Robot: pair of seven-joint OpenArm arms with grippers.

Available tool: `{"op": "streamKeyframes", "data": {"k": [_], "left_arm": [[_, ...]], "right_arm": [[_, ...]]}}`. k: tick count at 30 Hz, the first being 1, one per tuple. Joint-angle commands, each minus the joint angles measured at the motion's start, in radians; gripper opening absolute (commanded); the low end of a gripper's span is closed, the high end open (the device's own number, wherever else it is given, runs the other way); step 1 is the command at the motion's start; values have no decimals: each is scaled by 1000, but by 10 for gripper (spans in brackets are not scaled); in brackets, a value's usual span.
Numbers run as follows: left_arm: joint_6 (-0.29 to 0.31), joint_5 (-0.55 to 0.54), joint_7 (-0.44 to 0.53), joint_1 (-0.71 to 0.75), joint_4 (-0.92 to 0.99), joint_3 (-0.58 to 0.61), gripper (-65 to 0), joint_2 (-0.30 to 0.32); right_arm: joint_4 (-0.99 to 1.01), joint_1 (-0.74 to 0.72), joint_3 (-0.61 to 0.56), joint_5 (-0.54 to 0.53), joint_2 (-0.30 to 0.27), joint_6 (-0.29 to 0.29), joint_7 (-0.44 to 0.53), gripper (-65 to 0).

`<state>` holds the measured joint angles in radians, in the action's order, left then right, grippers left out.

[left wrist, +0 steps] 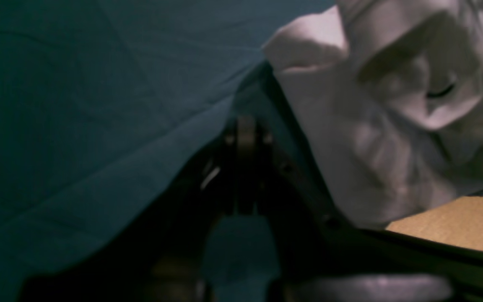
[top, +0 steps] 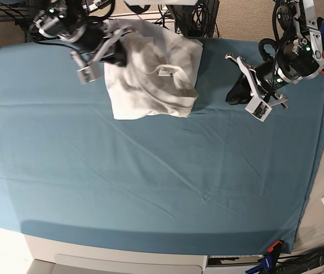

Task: Fold the T-shirt properly
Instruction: 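Press and tuck the folded bundle with the right gripper, then withdraw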

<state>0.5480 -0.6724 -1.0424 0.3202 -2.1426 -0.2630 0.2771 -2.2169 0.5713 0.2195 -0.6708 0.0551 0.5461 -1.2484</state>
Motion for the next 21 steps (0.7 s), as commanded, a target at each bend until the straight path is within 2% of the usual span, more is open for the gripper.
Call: {"op": "streamKeyframes", "data": {"k": [1, 11, 16, 18, 20, 21], "left_arm": [[3, -20, 22, -5, -18, -4, -650, 8], [3, -20, 22, -4, -18, -4, -650, 8], [3, -19, 20, -4, -18, -4, -650, 8], [3, -16, 19, -4, -18, -4, -650, 9], [3, -16, 18, -4, -18, -4, -650, 8], [3, -16, 18, -4, -18, -4, -650, 9]], "right_arm": [[5, 5, -27, -16, -3, 3, 16, -650], [58, -24, -259, -19, -2, 11, 44, -650], [57, -58, -263, 14, -2, 97, 40, -650], [57, -77, -237, 29, -3, 98, 40, -643], [52, -98, -188, 24, -3, 97, 45, -497], [43, -109, -155, 24, -3, 97, 48, -447]]}}
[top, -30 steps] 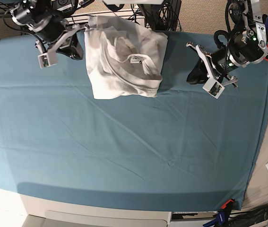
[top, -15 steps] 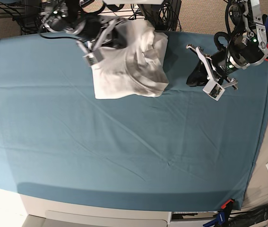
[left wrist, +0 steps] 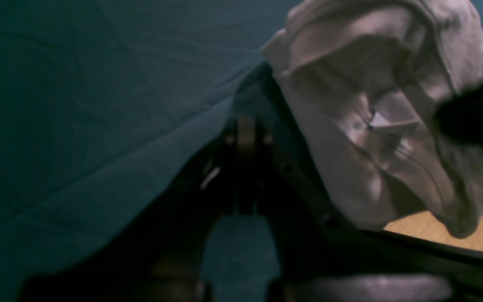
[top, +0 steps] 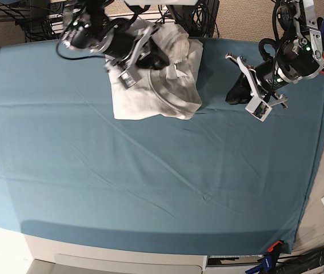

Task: Fold the T-shirt properly
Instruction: 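Press and tuck the folded bundle with the right gripper, then withdraw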

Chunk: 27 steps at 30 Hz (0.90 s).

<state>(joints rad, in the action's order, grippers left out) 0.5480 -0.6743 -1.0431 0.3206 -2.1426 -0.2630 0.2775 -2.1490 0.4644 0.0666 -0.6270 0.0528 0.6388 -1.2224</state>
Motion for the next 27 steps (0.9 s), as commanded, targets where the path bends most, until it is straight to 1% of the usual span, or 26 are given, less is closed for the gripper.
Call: {"op": "streamKeyframes", "data": {"k": [1, 3, 6, 7, 9, 10, 12, 16, 19, 23, 27], "left_arm": [[3, -14, 19, -4, -18, -4, -650, 8], [3, -14, 19, -4, -18, -4, -650, 8], [3, -14, 19, -4, -18, -4, -650, 8], [3, -14, 19, -4, -18, -4, -650, 8], [3, -14, 19, -2, -18, -4, -650, 8], [3, -14, 19, -2, -18, -4, -650, 8], [3, -15, 21, -2, -18, -4, -635, 8], [3, -15, 23, -2, -18, -3, -585, 8], [3, -14, 23, -2, -17, -3, -554, 8], [3, -14, 23, -2, -17, -3, -550, 8], [3, -14, 23, -2, -16, -3, -550, 8]], "right_arm": [[-37, -13, 36, -22, 0, 4, 28, -430], [-71, -39, 128, -57, 0, 4, 32, -430], [-121, -73, 290, -92, -2, 3, 66, -430], [-126, -83, 342, -101, -8, -8, 72, -430], [-111, -95, 429, -85, -31, -70, 74, -429], [-90, -97, 462, -68, -44, -89, 77, -429], [-32, -100, 511, -75, -72, -103, 79, -429], [92, -127, 566, -151, -119, -103, 66, -429], [171, -188, 577, -169, -138, -97, 68, -429], [249, -296, 576, -169, -153, -97, 93, -429], [351, -388, 574, -170, -153, -94, 100, -429]]}}
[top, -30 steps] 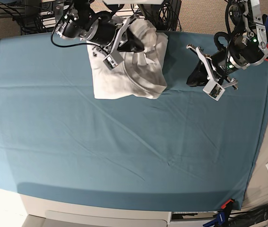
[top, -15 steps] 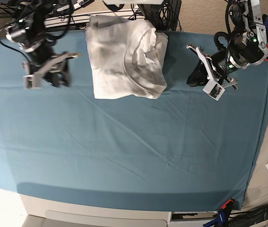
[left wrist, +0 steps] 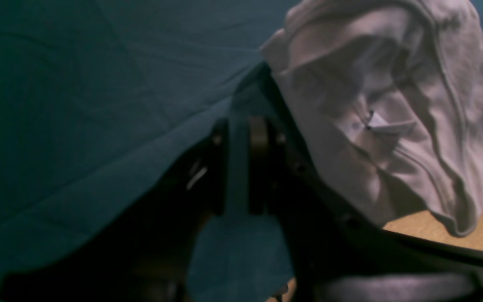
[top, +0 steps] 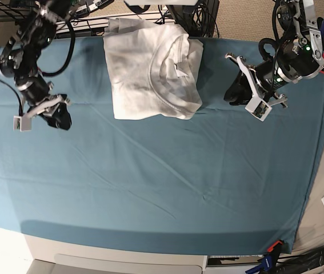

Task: Fold the T-shirt properly
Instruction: 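Press and tuck the folded bundle with the right gripper, then withdraw, then grasp the bundle's corner with the left gripper and tuck it under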

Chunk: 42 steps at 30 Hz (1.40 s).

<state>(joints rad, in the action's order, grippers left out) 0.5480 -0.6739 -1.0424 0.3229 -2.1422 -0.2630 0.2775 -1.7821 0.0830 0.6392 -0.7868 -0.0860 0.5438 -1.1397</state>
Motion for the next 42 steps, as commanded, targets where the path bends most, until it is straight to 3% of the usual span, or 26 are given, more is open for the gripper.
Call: {"op": "streamKeyframes", "data": {"k": [1, 5, 11, 14, 21, 22, 26, 33, 42], "left_arm": [[3, -14, 22, -4, -17, -3, -550, 8], [3, -14, 22, -4, -17, -3, -550, 8], [3, 1, 23, -2, -17, -3, -550, 8], [2, 0, 27, 7, -16, -3, -550, 8], [2, 1, 15, 33, -16, -3, -537, 8], [-1, 0, 9, 42, -16, -3, -523, 8], [-36, -1, -8, 94, -16, -3, -445, 8], [-108, -102, -12, 225, -16, -2, -340, 8], [-149, -176, 16, 295, -13, 19, -339, -57]], "right_arm": [[23, -24, -3, -11, -14, 0, 14, -429], [205, -82, -55, -107, -14, 7, -50, -429], [399, -128, -184, -385, -13, 117, -211, -429], [408, -128, -239, -452, -13, 142, -253, -429], [408, -128, -265, -451, -13, 145, -253, -432], [408, -128, -264, -450, -14, 145, -253, -451], [408, -128, -264, -418, -13, 146, -251, -650], [408, -128, -265, -417, -13, 154, -249, -650], [408, -128, -265, -417, -13, 154, -249, -650]]}}
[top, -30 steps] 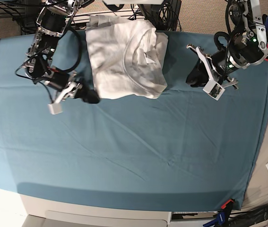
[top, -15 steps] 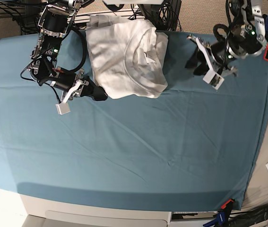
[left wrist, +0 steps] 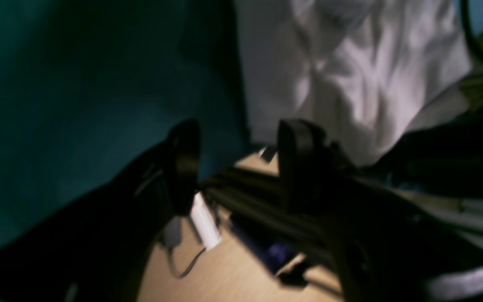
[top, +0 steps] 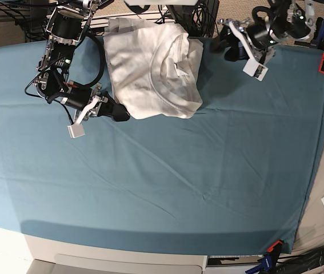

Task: Fold the T-shirt properly
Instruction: 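Grasp the bundle's corner with the left gripper and tuck it under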

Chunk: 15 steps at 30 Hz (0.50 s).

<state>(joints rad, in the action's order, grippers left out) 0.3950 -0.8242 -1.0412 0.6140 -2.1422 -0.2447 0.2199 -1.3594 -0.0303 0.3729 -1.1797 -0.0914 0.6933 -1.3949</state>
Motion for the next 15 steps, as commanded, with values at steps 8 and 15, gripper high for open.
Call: {"op": "streamKeyframes", "data": {"k": [8, 15], "left_arm": [[-10, -5, 18, 3, 59, 220, -339, -70], [-11, 88, 35, -18, 101, 288, -339, -103]], "right_arm": [[-15, -14, 1, -24, -8, 5, 7, -650], [-15, -14, 1, -24, -8, 5, 6, -650]]}}
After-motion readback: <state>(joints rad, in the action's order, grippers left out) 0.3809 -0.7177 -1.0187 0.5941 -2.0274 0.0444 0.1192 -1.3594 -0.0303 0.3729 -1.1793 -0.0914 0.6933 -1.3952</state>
